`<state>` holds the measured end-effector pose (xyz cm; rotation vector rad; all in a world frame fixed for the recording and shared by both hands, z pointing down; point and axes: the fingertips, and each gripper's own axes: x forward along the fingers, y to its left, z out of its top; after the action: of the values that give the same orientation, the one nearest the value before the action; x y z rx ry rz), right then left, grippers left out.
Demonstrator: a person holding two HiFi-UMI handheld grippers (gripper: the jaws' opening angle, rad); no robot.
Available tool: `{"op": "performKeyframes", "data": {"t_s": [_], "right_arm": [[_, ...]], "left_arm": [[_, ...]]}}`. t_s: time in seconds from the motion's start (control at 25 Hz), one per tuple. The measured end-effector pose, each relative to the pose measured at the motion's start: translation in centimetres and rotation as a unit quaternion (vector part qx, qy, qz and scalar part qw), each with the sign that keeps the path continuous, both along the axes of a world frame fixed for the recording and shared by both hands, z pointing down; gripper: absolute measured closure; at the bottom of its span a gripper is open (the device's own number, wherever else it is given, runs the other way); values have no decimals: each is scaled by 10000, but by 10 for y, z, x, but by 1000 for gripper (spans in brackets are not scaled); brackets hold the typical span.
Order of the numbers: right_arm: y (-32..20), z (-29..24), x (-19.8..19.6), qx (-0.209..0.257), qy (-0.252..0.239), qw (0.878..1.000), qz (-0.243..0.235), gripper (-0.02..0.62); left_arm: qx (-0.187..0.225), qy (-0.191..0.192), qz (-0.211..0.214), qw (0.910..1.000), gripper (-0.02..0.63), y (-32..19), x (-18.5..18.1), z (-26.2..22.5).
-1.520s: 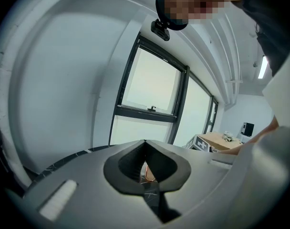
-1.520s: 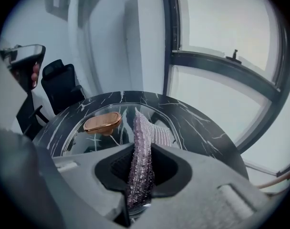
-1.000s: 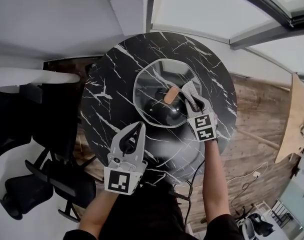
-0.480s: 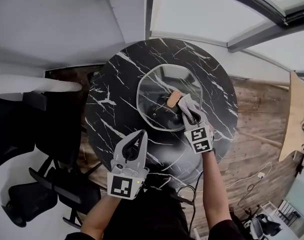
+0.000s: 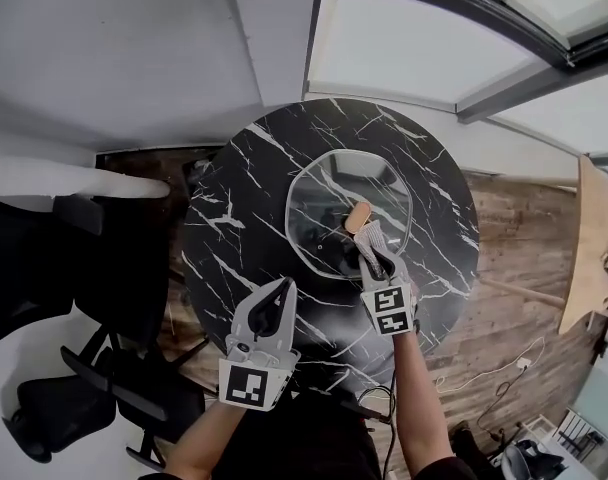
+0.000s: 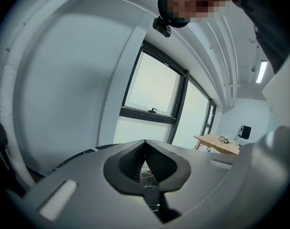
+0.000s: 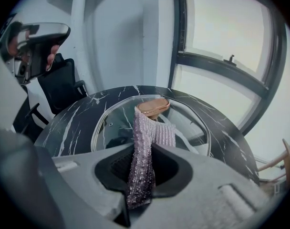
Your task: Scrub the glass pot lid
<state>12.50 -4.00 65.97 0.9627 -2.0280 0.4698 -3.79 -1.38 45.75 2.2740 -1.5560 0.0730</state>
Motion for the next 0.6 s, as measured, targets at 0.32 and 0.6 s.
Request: {"op": "performKeyframes", "data": {"t_s": [0.32,0.6], "right_arm": [[8,1,-14,-108,71,9994,333,523],[14,1,-28,-209,64,9990,391,523]], "left_arm": [[-16,44,-92,9999,603,2,-14,3],[-29,53,-173,9998,603,1,-28,7]]}}
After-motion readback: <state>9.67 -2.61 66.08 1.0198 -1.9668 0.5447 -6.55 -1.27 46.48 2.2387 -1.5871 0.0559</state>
